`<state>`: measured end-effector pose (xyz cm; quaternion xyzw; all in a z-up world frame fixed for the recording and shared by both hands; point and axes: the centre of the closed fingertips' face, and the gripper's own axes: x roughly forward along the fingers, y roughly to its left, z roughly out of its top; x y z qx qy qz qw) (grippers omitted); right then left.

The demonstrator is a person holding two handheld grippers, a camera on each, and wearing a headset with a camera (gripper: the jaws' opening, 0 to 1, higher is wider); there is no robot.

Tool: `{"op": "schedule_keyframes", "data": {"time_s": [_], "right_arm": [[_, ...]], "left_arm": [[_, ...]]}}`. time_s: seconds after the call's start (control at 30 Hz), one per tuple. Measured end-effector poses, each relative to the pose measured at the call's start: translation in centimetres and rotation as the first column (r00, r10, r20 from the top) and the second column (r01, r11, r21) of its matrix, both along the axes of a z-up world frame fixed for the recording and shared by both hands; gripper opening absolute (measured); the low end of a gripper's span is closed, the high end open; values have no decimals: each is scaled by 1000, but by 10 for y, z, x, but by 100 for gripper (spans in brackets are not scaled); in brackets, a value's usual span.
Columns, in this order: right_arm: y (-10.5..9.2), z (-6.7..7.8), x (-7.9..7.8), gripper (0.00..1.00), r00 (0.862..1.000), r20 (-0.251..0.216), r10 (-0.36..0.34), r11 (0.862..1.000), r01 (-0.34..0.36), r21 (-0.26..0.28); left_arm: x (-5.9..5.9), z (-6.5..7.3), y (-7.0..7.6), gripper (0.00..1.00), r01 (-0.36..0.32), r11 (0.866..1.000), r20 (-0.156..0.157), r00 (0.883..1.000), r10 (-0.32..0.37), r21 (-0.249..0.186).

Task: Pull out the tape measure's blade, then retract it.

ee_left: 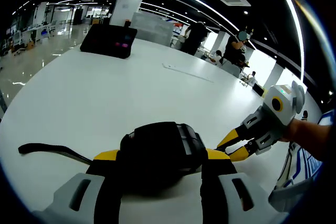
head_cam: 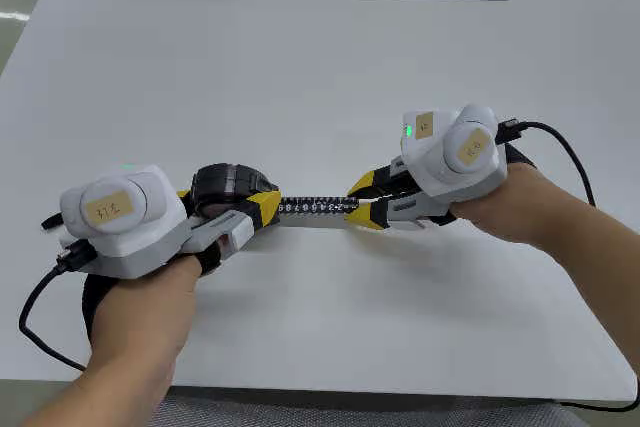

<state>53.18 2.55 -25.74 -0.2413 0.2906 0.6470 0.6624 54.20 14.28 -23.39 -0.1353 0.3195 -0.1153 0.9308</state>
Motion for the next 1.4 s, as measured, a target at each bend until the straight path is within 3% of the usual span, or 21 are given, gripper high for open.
{"op": "schedule_keyframes", "data": {"time_s": [1.4], "right_arm": [[47,-3,0,10,1000,-26,2,997,0,75]], "left_arm": [[1,-1,1,56,2,1000,-2,1000,-2,-8]]}}
